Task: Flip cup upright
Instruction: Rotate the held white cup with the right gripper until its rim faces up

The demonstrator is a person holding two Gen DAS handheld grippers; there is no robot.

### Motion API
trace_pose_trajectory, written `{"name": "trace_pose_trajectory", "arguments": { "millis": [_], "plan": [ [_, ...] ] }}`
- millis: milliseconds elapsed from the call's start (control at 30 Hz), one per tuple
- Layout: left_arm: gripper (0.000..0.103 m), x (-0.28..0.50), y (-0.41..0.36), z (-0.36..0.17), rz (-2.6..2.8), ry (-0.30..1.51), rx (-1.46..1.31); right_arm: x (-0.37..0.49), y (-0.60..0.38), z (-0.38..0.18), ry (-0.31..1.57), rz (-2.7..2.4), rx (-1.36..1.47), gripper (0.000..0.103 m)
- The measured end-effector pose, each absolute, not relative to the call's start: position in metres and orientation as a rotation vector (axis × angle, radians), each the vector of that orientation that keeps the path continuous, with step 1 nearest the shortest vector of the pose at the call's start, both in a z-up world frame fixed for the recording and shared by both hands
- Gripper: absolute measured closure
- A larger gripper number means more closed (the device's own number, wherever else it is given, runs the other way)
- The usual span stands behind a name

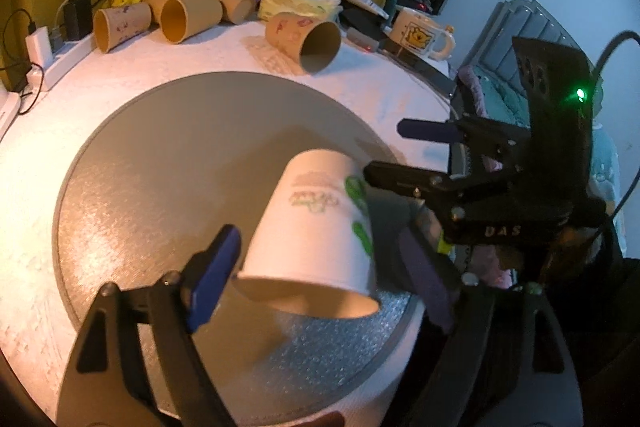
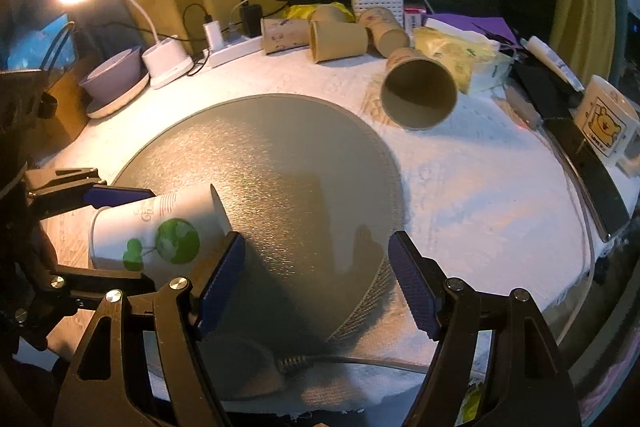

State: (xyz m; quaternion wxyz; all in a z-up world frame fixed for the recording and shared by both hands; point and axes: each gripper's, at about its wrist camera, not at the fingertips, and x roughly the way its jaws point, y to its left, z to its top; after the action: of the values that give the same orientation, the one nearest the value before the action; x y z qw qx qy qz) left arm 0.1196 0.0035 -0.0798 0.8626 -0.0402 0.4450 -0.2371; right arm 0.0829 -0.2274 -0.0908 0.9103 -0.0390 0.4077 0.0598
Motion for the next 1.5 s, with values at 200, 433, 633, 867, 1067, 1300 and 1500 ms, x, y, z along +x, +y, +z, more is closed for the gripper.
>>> {"name": "trace_pose_trajectory", "arguments": {
  "millis": [200, 433, 633, 867, 1067, 1300, 1500],
  "plan": [
    [0.02, 0.11, 0.015, -0.078, -0.435, 0.931, -0.074, 0.088, -0.223, -0.087, 0.834, 0.153, -0.098, 0.026],
    [0.02, 0.097, 0.034, -0.081, -0.334, 0.933, -0.08, 0.082, -0.203, -0.086, 0.849, 0.253, -0.115, 0.026],
    [0.02, 0.09, 0.055, -0.081, -0.247, 0.919, -0.117, 0.081, -0.183, -0.08, 0.837, 0.32, -0.161, 0.026],
    [0.02, 0.079, 0.079, -0.082, -0.181, 0.883, -0.195, 0.099, -0.15, -0.077, 0.808, 0.389, -0.4, 0.026],
    [0.02, 0.074, 0.107, -0.081, -0.095, 0.821, -0.274, 0.115, -0.114, -0.082, 0.745, 0.545, -0.703, 0.026],
    [0.02, 0.084, 0.135, -0.087, -0.06, 0.792, -0.363, 0.158, -0.08, -0.102, 0.766, 0.656, -0.869, 0.026],
    [0.02, 0.091, 0.151, -0.095, -0.049, 0.786, -0.414, 0.177, -0.056, -0.113, 0.828, 0.704, -0.953, 0.026]
  ]
}}
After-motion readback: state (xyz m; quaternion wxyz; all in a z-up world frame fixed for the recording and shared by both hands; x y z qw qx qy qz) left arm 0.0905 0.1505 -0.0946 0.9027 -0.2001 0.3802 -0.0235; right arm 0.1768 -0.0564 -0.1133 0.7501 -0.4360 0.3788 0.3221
